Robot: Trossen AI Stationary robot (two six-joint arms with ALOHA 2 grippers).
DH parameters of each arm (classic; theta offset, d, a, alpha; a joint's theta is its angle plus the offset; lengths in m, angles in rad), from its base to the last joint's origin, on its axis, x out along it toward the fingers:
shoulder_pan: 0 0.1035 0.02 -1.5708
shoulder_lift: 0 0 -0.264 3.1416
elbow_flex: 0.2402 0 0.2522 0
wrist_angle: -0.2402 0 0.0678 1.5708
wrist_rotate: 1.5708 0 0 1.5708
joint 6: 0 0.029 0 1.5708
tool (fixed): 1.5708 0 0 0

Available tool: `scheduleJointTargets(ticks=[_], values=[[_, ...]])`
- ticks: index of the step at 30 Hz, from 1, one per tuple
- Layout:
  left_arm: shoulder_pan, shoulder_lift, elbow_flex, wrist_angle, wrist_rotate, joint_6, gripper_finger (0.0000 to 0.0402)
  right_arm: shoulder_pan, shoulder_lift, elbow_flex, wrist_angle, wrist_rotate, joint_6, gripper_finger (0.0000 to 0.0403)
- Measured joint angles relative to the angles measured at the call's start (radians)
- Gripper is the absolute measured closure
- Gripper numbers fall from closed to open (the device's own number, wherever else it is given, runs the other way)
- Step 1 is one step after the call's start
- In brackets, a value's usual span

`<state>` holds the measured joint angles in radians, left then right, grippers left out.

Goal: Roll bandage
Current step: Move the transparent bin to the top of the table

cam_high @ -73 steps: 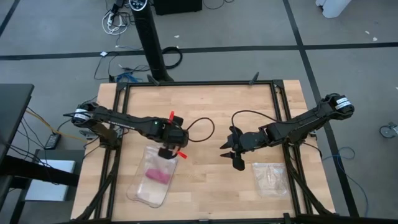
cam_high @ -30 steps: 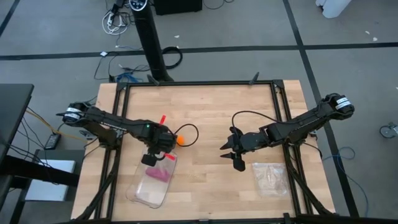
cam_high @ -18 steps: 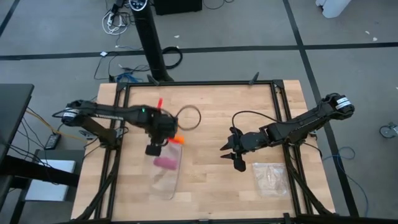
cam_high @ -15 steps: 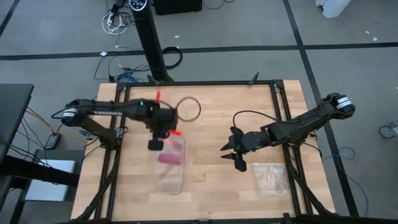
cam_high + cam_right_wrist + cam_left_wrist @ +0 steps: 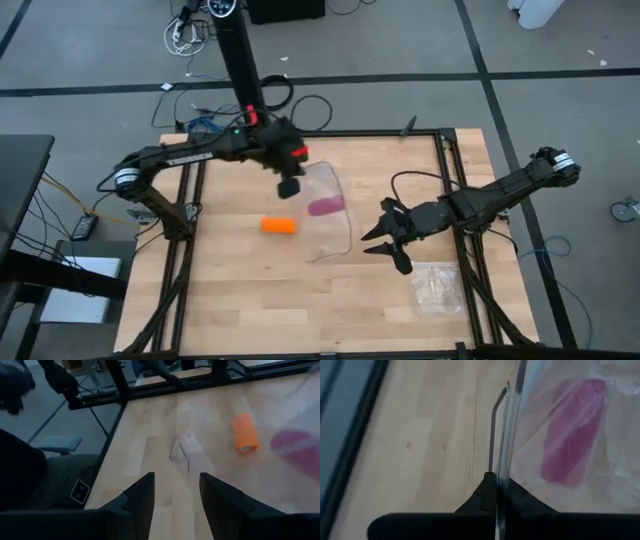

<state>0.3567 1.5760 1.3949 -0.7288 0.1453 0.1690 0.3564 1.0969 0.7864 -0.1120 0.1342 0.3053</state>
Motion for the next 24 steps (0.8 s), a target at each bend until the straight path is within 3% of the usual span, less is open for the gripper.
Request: scheduleJointTargets(ticks=[3,13,19,24], values=[[0.027,0.098,0.027,0.033,0.039,0.035,0.0397,-0.029,0.003,0.0,-0.011,0.002,-0.006,0.0245],[0.064,0.405,0.259,0.059,-0.024,0.143,0.0396,-0.21,0.034,0.0,-0.009,0.089,-0.061,0.0247],[0.082,0.465,0.378,0.071,-0.083,0.226,0.0395,-0.38,0.058,0.0,-0.022,0.067,-0.139,0.026],[0.091,0.466,0.392,0.145,-0.149,0.262,0.039,-0.497,0.064,0.0,-0.04,0.038,-0.176,0.0265]])
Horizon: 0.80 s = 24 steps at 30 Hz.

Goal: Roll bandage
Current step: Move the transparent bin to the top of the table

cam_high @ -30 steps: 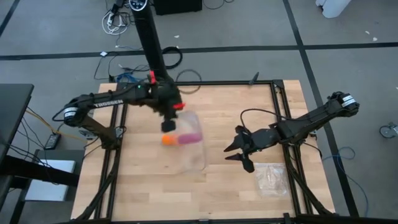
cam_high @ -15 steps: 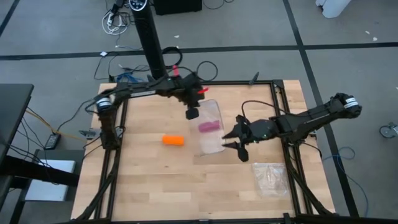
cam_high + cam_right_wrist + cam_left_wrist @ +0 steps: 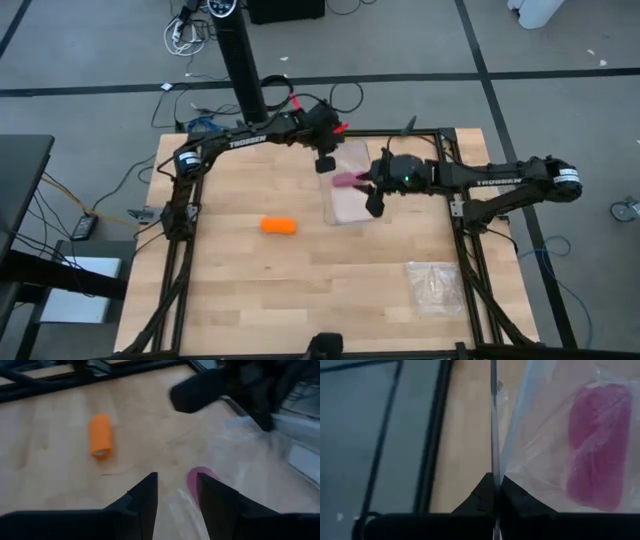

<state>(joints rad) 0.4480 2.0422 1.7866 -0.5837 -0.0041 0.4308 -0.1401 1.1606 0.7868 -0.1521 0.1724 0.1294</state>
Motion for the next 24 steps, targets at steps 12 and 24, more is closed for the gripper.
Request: scheduleJointTargets(ticks=[12,24], values=[[-0.002,0.001,-0.006,0.006,-0.022,0.034,0.0372,-0.124,0.001,-0.001,-0.026,-0.066,-0.026,0.0264],[-0.003,0.001,-0.007,0.01,-0.029,0.049,0.0309,-0.179,0.148,-0.002,-0.002,-0.124,-0.056,0.0264]])
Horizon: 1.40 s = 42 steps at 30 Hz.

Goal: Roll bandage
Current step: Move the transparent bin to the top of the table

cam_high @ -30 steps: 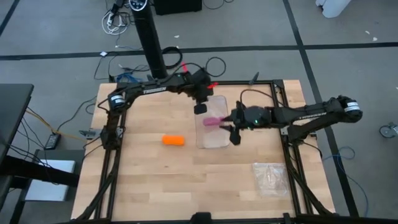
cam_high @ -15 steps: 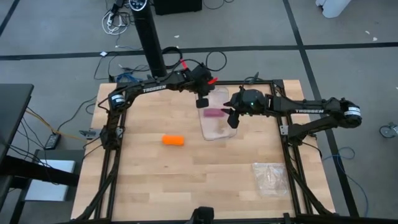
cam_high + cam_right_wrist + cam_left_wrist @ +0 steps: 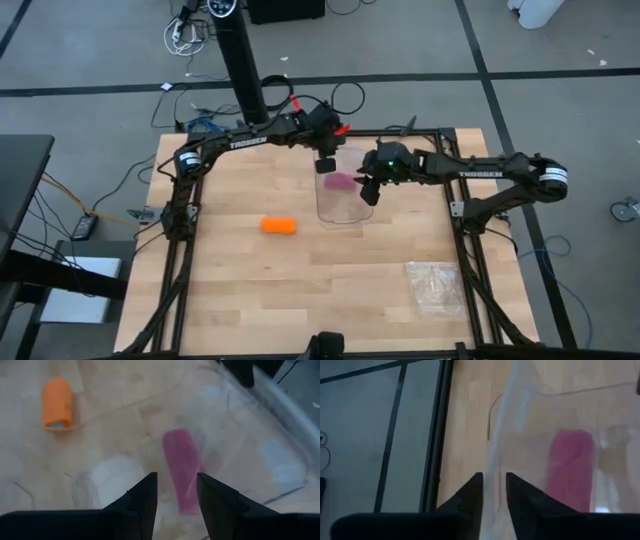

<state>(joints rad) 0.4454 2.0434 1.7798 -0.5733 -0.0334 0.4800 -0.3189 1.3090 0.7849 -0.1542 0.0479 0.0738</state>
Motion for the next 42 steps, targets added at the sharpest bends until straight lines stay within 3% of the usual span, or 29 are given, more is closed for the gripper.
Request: scheduleJointTargets(ticks=[10,20,26,31,36,42], values=[[-0.005,-0.008,0.102,-0.181,-0.027,0.008,0.0244,-0.025,0.113,0.0,0.005,0.018,-0.006,0.0263],[-0.022,-0.135,0.092,-0.293,0.442,-0.106,0.0243,-0.047,0.192,0.001,-0.007,0.178,-0.015,0.0264],[-0.073,-0.195,-0.007,-0.279,0.541,-0.094,0.0243,-0.09,0.157,0.0,-0.039,0.233,0.002,0.0262],[-0.103,-0.245,-0.116,-0.222,0.546,-0.089,0.0243,-0.084,0.105,-0.001,-0.029,0.18,0.002,0.0261],[-0.127,-0.343,-0.262,-0.135,0.575,-0.092,0.0243,-0.065,0.094,-0.001,-0.022,0.025,-0.088,0.0265],[-0.163,-0.507,-0.48,0.016,0.578,-0.134,0.0243,-0.108,0.183,0.0,-0.075,0.053,-0.13,0.0296]])
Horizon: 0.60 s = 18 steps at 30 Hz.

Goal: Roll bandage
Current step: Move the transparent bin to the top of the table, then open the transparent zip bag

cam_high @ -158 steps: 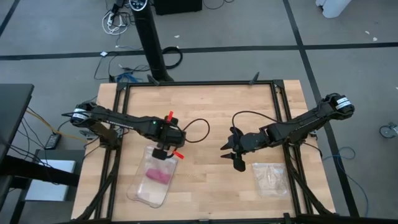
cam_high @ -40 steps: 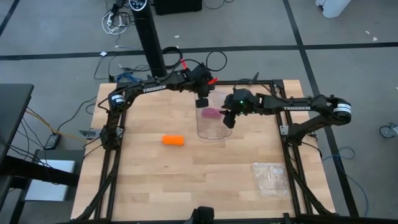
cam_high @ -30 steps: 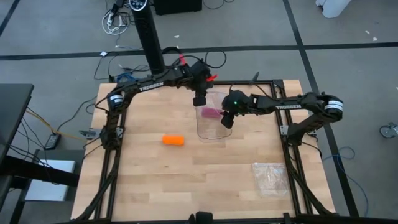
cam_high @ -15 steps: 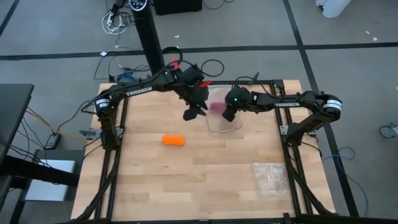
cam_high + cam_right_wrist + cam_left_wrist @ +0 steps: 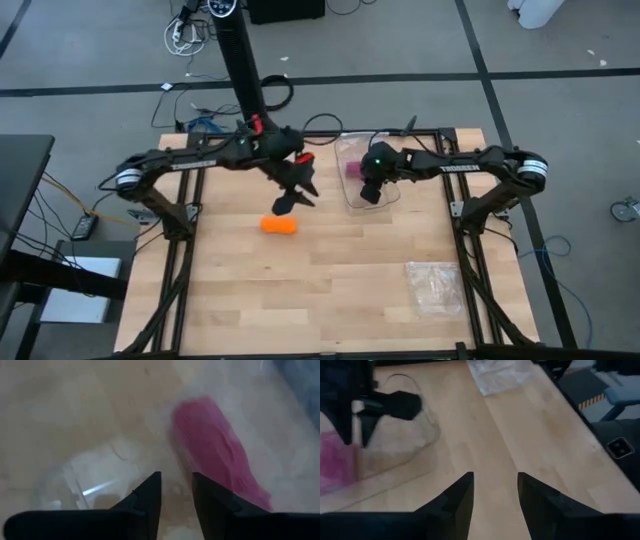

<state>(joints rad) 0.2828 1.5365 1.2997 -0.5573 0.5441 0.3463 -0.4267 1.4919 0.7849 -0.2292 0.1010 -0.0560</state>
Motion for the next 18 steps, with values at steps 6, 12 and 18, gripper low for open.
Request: scheduleJointTargets(ticks=[6,12,18], values=[[-0.027,-0.119,-0.204,0.152,-0.009,-0.095,0.0243,-0.048,0.086,0.0,0.04,0.077,0.009,0.0334],[-0.057,-0.166,-0.347,0.205,-0.109,-0.144,0.0243,-0.064,0.109,0.0,0.141,0.179,0.01,0.0341],[-0.128,-0.199,-0.429,0.192,-0.222,-0.14,0.0243,-0.047,0.026,0.0,0.183,0.168,0.012,0.0311]])
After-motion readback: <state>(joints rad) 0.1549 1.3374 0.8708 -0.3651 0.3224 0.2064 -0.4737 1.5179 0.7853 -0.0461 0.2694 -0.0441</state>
